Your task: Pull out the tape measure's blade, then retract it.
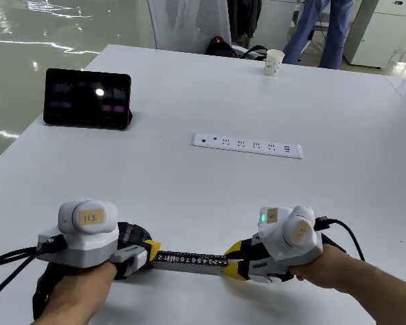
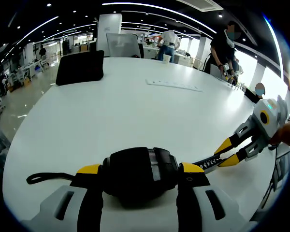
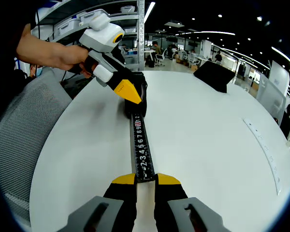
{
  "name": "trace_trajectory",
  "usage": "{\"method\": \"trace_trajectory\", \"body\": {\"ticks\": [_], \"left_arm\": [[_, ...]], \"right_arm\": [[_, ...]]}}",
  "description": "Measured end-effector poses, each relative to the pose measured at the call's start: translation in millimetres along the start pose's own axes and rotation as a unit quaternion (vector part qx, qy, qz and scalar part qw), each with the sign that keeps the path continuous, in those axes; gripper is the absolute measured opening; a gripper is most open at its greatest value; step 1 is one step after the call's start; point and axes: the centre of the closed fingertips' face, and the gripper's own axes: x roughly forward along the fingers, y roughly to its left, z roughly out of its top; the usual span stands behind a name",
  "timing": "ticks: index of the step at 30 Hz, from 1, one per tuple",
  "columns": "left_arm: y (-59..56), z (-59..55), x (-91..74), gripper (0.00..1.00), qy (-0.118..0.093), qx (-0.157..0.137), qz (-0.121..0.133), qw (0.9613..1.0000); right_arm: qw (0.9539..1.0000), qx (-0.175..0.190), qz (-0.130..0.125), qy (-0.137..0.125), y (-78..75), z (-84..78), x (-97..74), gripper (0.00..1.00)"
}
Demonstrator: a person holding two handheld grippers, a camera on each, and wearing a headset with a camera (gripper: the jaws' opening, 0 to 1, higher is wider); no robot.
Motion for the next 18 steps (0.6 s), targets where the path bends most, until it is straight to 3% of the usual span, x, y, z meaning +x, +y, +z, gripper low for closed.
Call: {"method": "trace_trajectory", "body": {"ticks": [18], "left_arm": [[-0.1, -0.2, -1.0, 0.57, 0.002, -0.004, -0.004, 1.0000]], "right_arm": [[0.9999, -0.002, 0.007, -0.009, 5.8, 16.2, 13.7, 0.10]]}}
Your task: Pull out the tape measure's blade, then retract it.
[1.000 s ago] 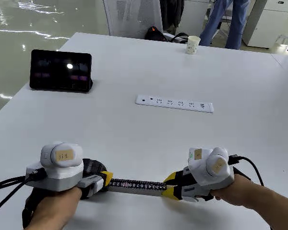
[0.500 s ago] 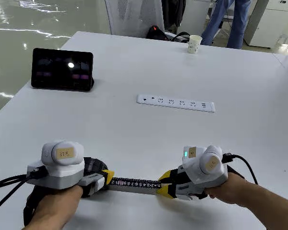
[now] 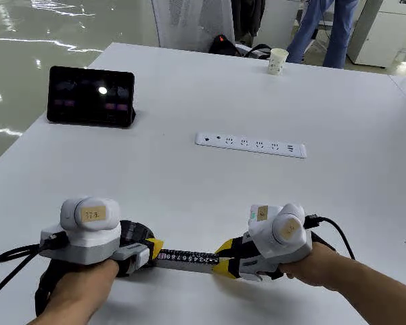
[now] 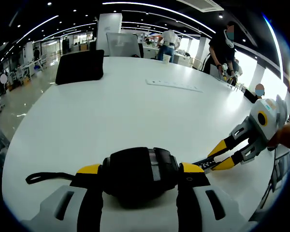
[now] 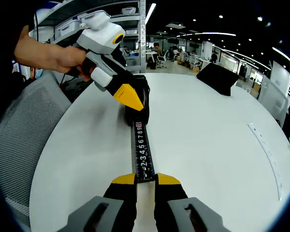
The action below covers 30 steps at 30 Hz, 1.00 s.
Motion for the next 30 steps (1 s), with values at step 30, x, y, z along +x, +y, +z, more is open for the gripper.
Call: {"method": "trace_trajectory", "body": {"ticks": [30], "left_arm": [[0.8, -0.5, 1.3, 0.57, 0.003, -0.003, -0.004, 1.0000]], "right_arm": [[0.9998, -0.006, 0.006, -0.015, 3.5, 24.4, 27.6, 0.10]]}}
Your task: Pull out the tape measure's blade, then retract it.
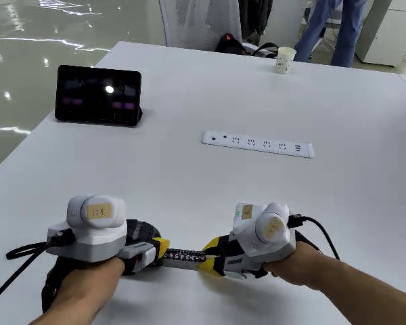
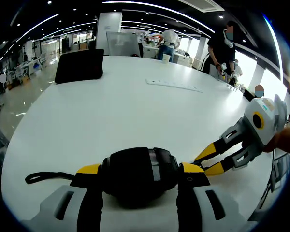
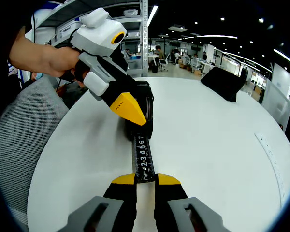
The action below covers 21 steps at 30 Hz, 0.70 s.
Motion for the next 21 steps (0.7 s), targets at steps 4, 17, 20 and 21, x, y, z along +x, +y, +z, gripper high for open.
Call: {"method": "trace_trajectory", "body": {"ticks": [4, 17, 20, 21], "left_arm": [[-0.4, 0.1, -0.5, 0.56, 0.000, 0.000, -0.001, 1.0000], [-0.5, -0.2, -1.0, 0.57, 0.001, -0.002, -0.003, 1.0000], [-0.3, -0.2, -0.9, 0.57, 0.001, -0.002, -0.003, 1.0000], [-0.2, -0.2, -1.0, 0.57, 0.001, -0.002, -0.003, 1.0000]], "right_arm": [[1.0000, -0.001, 0.001, -0.002, -0.7, 2.4, 4.7, 0.10], [1.0000, -0.004, 0.001, -0.008, 4.4, 12.9, 11.8, 0.10], [0.9999, -0.006, 0.000, -0.009, 5.8, 15.7, 14.2, 0.10], [0.9999, -0.006, 0.000, -0.009, 5.1, 16.6, 14.8, 0.10]]}}
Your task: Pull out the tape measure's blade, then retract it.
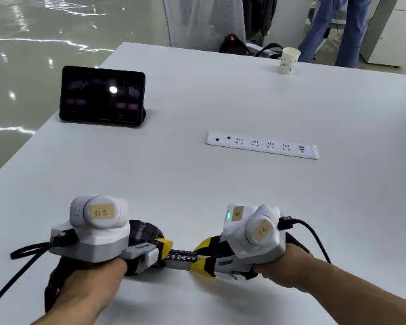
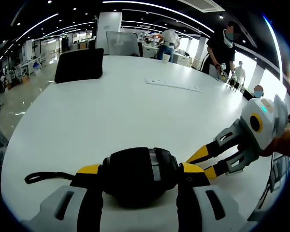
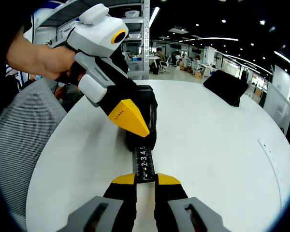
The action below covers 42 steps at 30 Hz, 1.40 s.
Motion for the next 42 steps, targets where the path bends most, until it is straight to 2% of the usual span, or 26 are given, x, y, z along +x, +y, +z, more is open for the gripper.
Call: {"method": "trace_trajectory", "body": {"ticks": [18, 28, 42], "left_arm": [[0.3, -0.1, -0.8, 0.57, 0.001, -0.001, -0.002, 1.0000], [-0.7, -0.6, -0.2, 0.57, 0.002, 0.005, -0.003, 1.0000], [-1.0, -0.7, -0.2, 0.59, 0.003, 0.002, 0.001, 1.0000]], "right_arm": [[0.9999, -0.008, 0.005, -0.005, 2.2, 16.3, 18.0, 0.11], [0.9995, -0.026, 0.015, -0.003, 7.1, 24.7, 29.4, 0.11], [0.9993, -0.034, 0.012, -0.002, 7.4, 24.5, 28.9, 0.12]]}}
